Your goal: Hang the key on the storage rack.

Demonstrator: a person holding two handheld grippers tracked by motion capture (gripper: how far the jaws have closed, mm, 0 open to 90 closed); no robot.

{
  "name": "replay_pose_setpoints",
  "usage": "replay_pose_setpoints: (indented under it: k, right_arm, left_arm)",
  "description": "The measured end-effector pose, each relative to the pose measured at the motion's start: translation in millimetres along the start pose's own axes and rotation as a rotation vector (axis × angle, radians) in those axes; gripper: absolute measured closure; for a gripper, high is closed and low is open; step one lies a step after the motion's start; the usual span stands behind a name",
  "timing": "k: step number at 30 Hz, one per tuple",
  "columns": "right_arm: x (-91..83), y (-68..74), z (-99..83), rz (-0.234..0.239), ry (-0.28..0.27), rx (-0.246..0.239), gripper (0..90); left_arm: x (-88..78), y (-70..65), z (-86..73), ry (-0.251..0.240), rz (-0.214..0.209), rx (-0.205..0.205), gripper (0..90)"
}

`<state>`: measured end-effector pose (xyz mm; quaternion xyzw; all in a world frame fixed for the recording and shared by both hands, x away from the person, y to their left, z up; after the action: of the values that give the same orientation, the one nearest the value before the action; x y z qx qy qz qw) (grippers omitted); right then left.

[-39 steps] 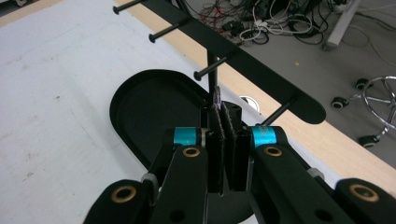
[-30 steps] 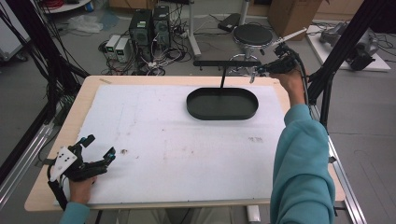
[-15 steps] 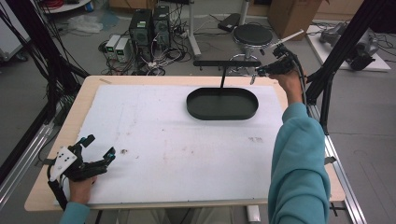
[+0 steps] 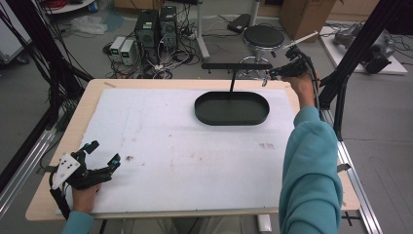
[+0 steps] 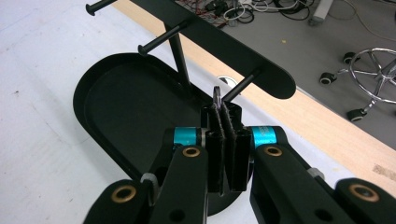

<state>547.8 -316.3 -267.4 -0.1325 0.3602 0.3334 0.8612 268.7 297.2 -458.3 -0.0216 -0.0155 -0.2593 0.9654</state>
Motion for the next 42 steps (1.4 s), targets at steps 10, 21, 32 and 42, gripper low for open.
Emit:
replay_pose_setpoints:
  k: [10,21,32,42]
  right_arm:
    - [2.3,-2.4,0.9,-0.041,-0.017,-0.013,88.7]
    - [5.7,-1.7,2.9,-0.073,-0.033,-0.024,87.8]
    - [2.8,0.9,3.7,-0.133,-0.077,0.005,59.6]
    - [-8.7,15.3,-0.9,-0.084,-0.212,0.073,9.0]
  left_arm:
    - [0.1,0.1,0.0,0.000,0.001,-0.002,7.5]
    - [0.0,0.0,0.0,0.001,0.000,0.000,7.4]
    - [0.1,-0.2,0.0,0.000,0.001,0.001,7.5]
    - [0.1,0.2,0.0,0.000,0.000,-0.003,7.4]
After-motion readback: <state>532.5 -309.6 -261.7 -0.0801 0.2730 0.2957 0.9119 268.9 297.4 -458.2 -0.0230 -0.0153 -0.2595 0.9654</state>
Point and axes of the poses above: each handheld gripper's, and its own axes: x roughly forward along the jaws, z roughly out of its top, y roughly to its left, the point moved 1 cm from there along x, roughly forward along the jaws, and after that the axes turned 1 degree about -z, right-handed, at the moved point
